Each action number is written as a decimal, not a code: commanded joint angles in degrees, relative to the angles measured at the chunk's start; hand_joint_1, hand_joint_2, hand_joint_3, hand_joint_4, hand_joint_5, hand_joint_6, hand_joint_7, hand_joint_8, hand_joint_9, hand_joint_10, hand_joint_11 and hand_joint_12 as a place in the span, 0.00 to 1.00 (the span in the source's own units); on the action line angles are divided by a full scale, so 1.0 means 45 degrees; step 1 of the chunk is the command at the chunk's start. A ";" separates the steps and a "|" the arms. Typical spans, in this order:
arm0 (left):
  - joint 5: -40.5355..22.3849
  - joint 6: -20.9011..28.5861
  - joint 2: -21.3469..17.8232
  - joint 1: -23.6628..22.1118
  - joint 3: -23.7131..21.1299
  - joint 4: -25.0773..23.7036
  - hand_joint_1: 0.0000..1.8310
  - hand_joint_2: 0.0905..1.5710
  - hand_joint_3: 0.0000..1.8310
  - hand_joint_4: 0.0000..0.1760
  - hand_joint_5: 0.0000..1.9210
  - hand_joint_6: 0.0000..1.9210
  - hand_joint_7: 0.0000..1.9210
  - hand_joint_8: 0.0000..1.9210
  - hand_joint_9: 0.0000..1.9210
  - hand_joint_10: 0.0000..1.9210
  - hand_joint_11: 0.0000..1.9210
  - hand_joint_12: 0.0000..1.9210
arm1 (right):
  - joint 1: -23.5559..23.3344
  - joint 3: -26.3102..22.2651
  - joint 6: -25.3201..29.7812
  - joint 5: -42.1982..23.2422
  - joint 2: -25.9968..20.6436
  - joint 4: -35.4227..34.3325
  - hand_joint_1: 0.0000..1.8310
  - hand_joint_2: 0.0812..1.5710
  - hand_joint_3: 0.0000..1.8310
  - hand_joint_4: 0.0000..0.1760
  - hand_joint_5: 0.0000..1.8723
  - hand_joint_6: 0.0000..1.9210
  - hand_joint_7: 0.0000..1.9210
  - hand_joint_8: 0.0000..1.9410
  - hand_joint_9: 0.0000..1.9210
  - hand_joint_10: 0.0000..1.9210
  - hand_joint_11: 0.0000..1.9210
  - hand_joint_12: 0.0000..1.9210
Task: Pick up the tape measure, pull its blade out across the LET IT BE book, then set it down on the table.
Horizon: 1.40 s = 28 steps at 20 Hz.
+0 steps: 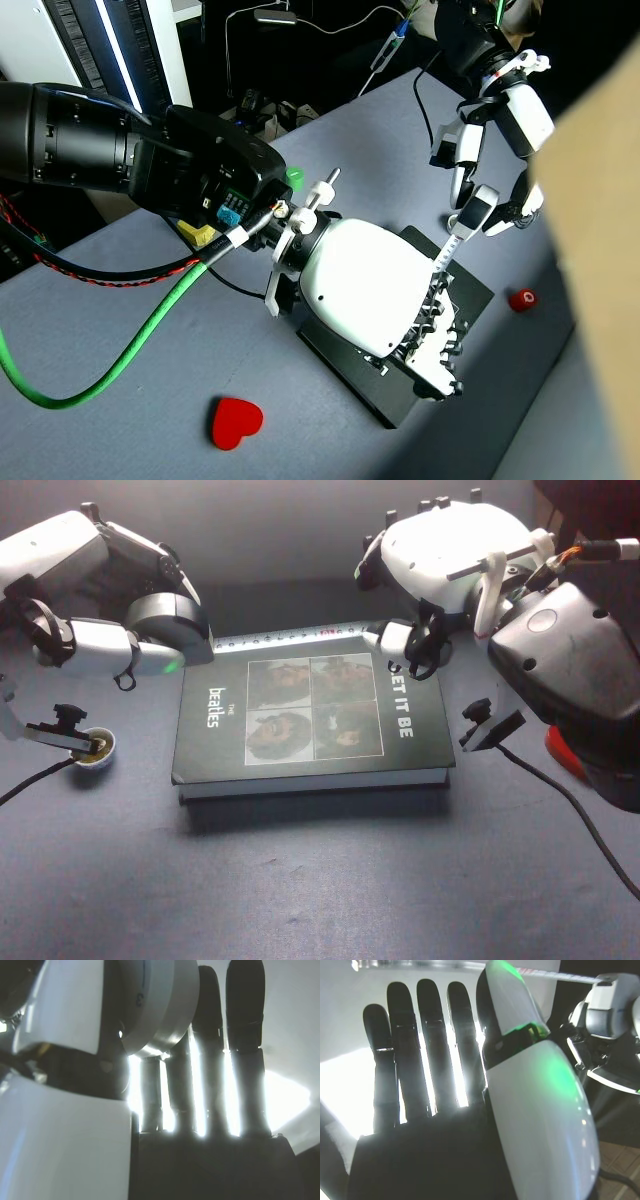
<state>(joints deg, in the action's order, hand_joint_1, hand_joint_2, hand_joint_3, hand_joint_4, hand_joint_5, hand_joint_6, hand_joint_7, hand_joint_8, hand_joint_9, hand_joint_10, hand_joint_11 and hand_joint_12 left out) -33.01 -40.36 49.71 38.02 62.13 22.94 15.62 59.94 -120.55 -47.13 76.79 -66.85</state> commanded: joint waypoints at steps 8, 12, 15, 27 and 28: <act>-0.1642 0.0188 -0.0077 -0.0150 0.0123 -0.0148 0.76 0.66 0.00 0.00 0.52 0.39 0.57 0.42 0.53 0.57 0.50 0.47 | 0.0065 0.0006 -0.0044 -0.0726 -0.0021 0.0913 0.52 0.73 0.00 0.00 0.40 0.00 0.42 0.00 0.40 0.02 0.14 0.60; -0.1641 0.0188 -0.0076 -0.0150 0.0101 -0.0148 0.76 0.66 0.00 0.00 0.52 0.39 0.57 0.41 0.53 0.58 0.50 0.45 | 0.0034 0.0006 -0.0045 -0.0756 -0.0026 0.0916 0.52 0.73 0.00 0.00 0.41 0.00 0.42 0.00 0.40 0.02 0.14 0.60; -0.1641 0.0188 -0.0079 -0.0160 0.0117 -0.0180 0.76 0.66 0.00 0.00 0.53 0.38 0.58 0.41 0.53 0.57 0.51 0.45 | 0.0098 0.0005 -0.0048 -0.0754 -0.0023 0.0916 0.52 0.73 0.00 0.00 0.41 0.00 0.43 0.00 0.40 0.02 0.13 0.60; -0.1641 0.0174 -0.0098 -0.0150 0.0115 -0.0227 0.76 0.66 0.00 0.00 0.52 0.39 0.58 0.40 0.53 0.58 0.50 0.47 | 0.0132 0.0003 -0.0056 -0.0776 -0.0015 0.0930 0.53 0.73 0.00 0.00 0.43 0.01 0.44 0.01 0.41 0.03 0.16 0.61; -0.1641 0.0168 -0.0101 -0.0150 0.0115 -0.0227 0.76 0.66 0.00 0.00 0.51 0.40 0.58 0.41 0.52 0.58 0.50 0.47 | 0.0139 0.0003 -0.0056 -0.0776 -0.0015 0.0930 0.53 0.73 0.00 0.00 0.42 0.01 0.44 0.01 0.41 0.03 0.16 0.61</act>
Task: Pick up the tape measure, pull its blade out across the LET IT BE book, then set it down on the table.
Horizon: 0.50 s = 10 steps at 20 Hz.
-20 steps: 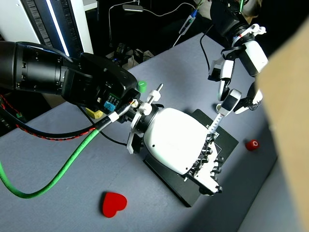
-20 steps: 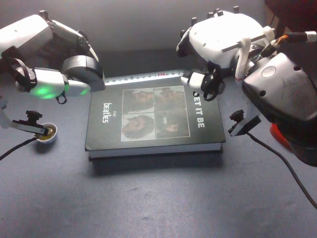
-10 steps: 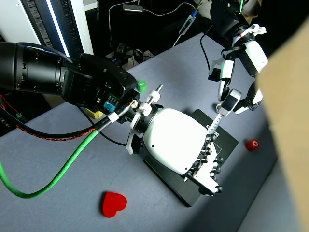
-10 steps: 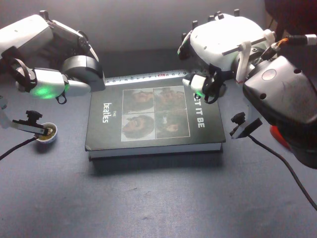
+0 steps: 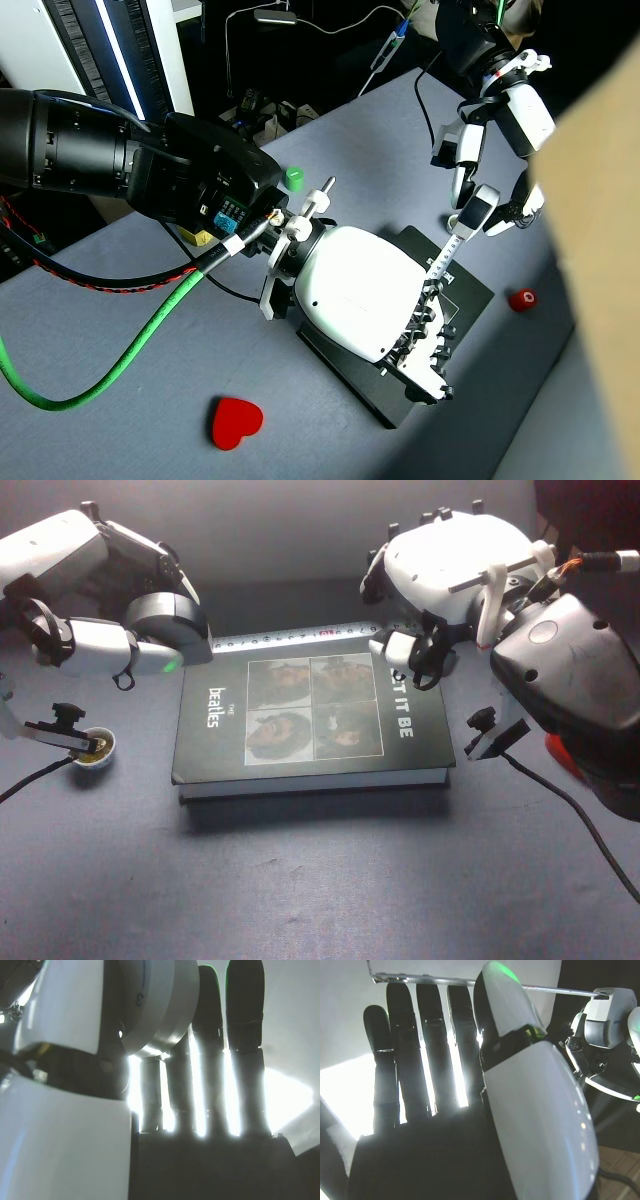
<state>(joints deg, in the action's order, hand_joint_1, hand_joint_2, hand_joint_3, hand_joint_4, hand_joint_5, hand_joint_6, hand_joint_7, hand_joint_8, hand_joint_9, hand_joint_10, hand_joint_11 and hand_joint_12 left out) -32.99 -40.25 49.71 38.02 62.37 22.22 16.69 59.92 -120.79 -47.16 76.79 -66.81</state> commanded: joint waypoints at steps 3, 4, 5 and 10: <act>-0.1647 0.0112 -0.0107 -0.0147 0.0052 -0.0067 0.76 0.67 0.00 0.00 0.51 0.40 0.58 0.41 0.52 0.59 0.50 0.47 | -0.0087 0.0001 -0.0002 -0.0772 -0.0015 0.0920 0.53 0.73 0.00 0.00 0.42 0.01 0.44 0.01 0.41 0.03 0.16 0.61; -0.1647 0.0104 -0.0108 -0.0144 0.0049 -0.0067 0.76 0.67 0.00 0.00 0.51 0.40 0.58 0.41 0.52 0.59 0.50 0.47 | -0.0087 0.0000 -0.0002 -0.0775 -0.0015 0.0920 0.53 0.73 0.00 0.00 0.43 0.01 0.44 0.01 0.42 0.03 0.17 0.61; -0.1647 0.0104 -0.0108 -0.0136 0.0047 -0.0066 0.76 0.67 0.00 0.00 0.51 0.40 0.58 0.41 0.52 0.59 0.50 0.46 | -0.0090 -0.0001 -0.0002 -0.0776 -0.0017 0.0920 0.53 0.73 0.00 0.00 0.43 0.01 0.44 0.01 0.42 0.03 0.17 0.61; -0.1648 0.0104 -0.0109 -0.0119 0.0047 -0.0063 0.76 0.67 0.00 0.00 0.51 0.40 0.58 0.41 0.52 0.59 0.51 0.47 | -0.0097 0.0000 -0.0001 -0.0785 -0.0026 0.0919 0.52 0.73 0.00 0.00 0.42 0.00 0.44 0.01 0.42 0.03 0.17 0.61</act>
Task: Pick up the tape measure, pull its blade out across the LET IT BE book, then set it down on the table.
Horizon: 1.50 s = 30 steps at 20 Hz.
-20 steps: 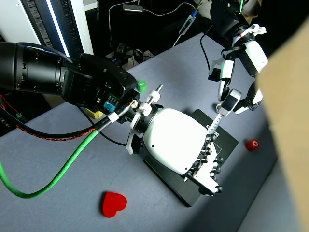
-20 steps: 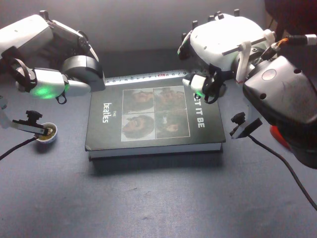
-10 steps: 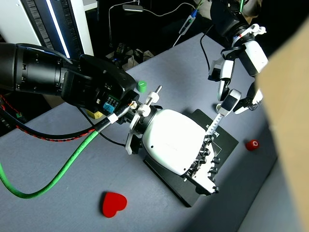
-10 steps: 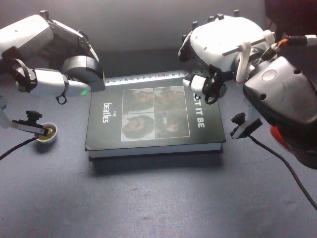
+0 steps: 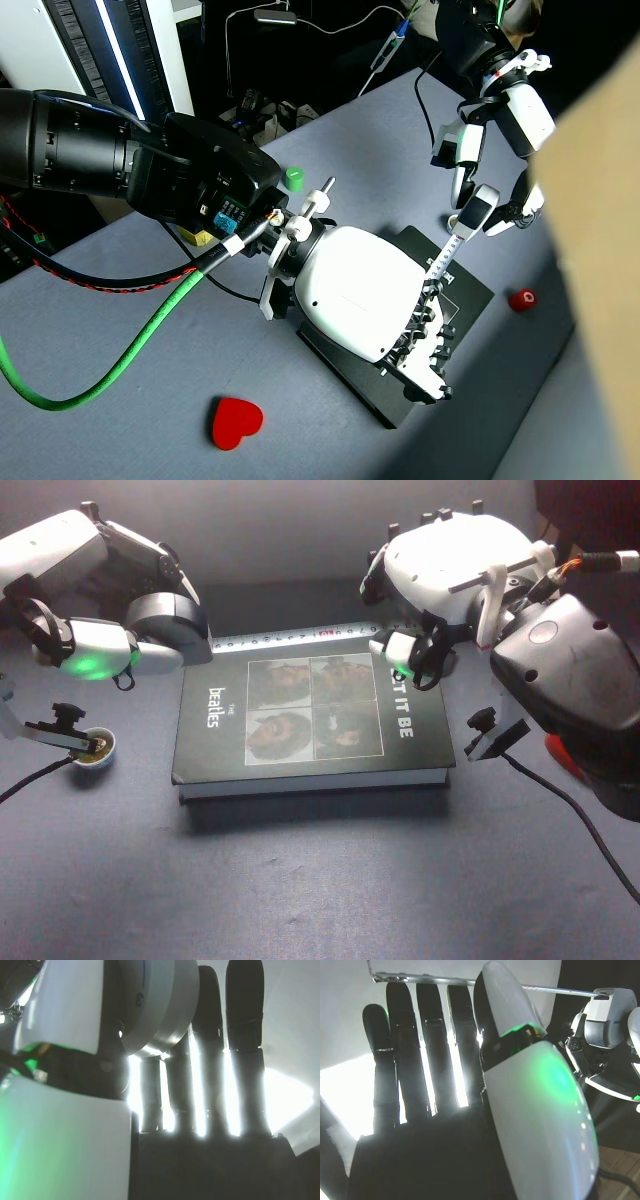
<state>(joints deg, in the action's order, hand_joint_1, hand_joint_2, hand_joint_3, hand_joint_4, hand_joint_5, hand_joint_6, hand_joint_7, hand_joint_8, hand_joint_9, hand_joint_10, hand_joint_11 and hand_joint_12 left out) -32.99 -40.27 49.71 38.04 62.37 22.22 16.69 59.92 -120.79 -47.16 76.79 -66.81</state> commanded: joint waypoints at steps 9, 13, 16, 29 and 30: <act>-0.1679 0.0044 -0.0141 -0.0171 0.0105 -0.0058 0.76 0.66 0.00 0.00 0.51 0.39 0.58 0.41 0.52 0.60 0.51 0.48 | -0.0097 -0.0003 0.0003 -0.0798 -0.0027 0.0919 0.73 0.76 0.00 0.00 0.37 0.63 0.45 0.63 0.39 0.78 0.31 0.77; -0.1704 -0.0011 -0.0145 -0.0173 0.0104 -0.0059 0.76 0.66 0.00 0.00 0.51 0.39 0.58 0.41 0.52 0.60 0.51 0.48 | -0.0040 -0.0084 0.0004 -0.0834 -0.0105 0.0925 0.73 0.76 0.00 0.00 0.36 0.65 0.44 0.64 0.38 0.79 0.30 0.77; -0.1712 -0.0045 -0.0152 -0.0189 0.0109 -0.0058 0.76 0.66 0.00 0.00 0.51 0.40 0.58 0.41 0.52 0.60 0.50 0.48 | 0.0092 -0.0247 0.0007 -0.0845 -0.0340 0.0983 0.73 0.76 0.00 0.00 0.35 0.65 0.44 0.64 0.37 0.79 0.30 0.77; -0.1727 -0.0172 -0.0202 -0.0288 0.0132 0.0008 0.76 0.66 0.00 0.00 0.52 0.38 0.58 0.40 0.52 0.59 0.50 0.49 | 0.0552 -0.0950 0.0120 -0.0914 -0.1580 0.0987 0.73 0.77 0.00 0.00 0.35 0.65 0.44 0.65 0.37 0.79 0.29 0.76; -0.1727 -0.0172 -0.0202 -0.0297 0.0136 0.0012 0.76 0.66 0.00 0.00 0.52 0.39 0.58 0.40 0.52 0.59 0.50 0.49 | 0.0570 -0.0992 0.0120 -0.0923 -0.1618 0.0987 0.73 0.77 0.00 0.00 0.35 0.65 0.44 0.65 0.37 0.79 0.29 0.76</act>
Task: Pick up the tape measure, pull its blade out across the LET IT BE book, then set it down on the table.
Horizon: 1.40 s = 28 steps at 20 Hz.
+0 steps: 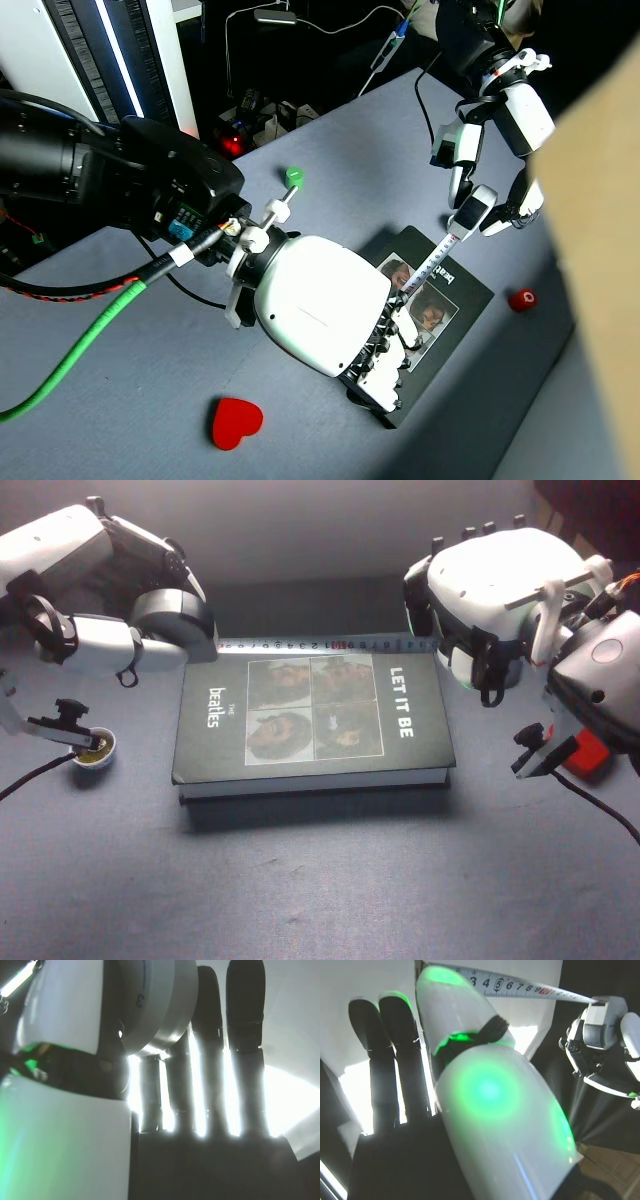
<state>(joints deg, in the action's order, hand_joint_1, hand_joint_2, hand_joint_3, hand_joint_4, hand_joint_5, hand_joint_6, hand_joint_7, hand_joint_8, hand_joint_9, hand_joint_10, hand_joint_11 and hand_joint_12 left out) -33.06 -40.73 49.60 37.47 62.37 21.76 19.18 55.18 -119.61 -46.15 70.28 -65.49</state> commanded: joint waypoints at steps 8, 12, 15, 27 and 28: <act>-0.1675 -0.0082 -0.0178 -0.0191 0.0141 0.0127 0.76 0.67 0.00 0.00 0.51 0.40 0.58 0.41 0.52 0.60 0.50 0.49 | -0.0008 -0.0231 -0.0137 -0.1077 -0.0790 0.0693 0.73 0.76 0.00 0.00 0.36 0.66 0.44 0.64 0.38 0.79 0.28 0.76; -0.1675 -0.0082 -0.0179 -0.0190 0.0138 0.0138 0.76 0.67 0.00 0.00 0.51 0.40 0.58 0.41 0.52 0.60 0.50 0.49 | -0.0023 -0.0379 -0.0104 -0.0908 -0.1246 0.0690 0.73 0.76 0.00 0.00 0.35 0.66 0.44 0.64 0.38 0.79 0.28 0.76; -0.1673 -0.0092 -0.0179 -0.0184 0.0138 0.0138 0.76 0.66 0.00 0.00 0.51 0.40 0.58 0.41 0.52 0.60 0.50 0.49 | -0.0026 -0.0445 -0.0098 -0.0781 -0.1535 0.0691 0.73 0.76 0.00 0.00 0.35 0.66 0.44 0.64 0.38 0.79 0.30 0.76; -0.1673 -0.0117 -0.0211 -0.0181 0.0101 0.0147 0.76 0.66 0.00 0.00 0.52 0.39 0.58 0.40 0.53 0.59 0.50 0.49 | 0.0264 -0.0461 0.0405 -0.0157 -0.2926 0.0701 0.73 0.76 0.00 0.00 0.36 0.65 0.44 0.64 0.39 0.78 0.30 0.77; -0.1673 -0.0117 -0.0211 -0.0181 0.0100 0.0148 0.76 0.66 0.00 0.00 0.52 0.39 0.58 0.40 0.53 0.59 0.50 0.49 | 0.0266 -0.0459 0.0434 -0.0158 -0.3028 0.0704 0.73 0.76 0.00 0.00 0.36 0.65 0.44 0.64 0.39 0.78 0.31 0.77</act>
<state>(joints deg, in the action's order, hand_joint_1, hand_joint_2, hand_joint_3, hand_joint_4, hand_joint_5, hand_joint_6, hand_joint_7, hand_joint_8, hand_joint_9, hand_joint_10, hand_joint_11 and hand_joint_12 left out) -33.06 -40.86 49.50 37.36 62.35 22.02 20.88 52.77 -117.12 -41.69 57.23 -65.47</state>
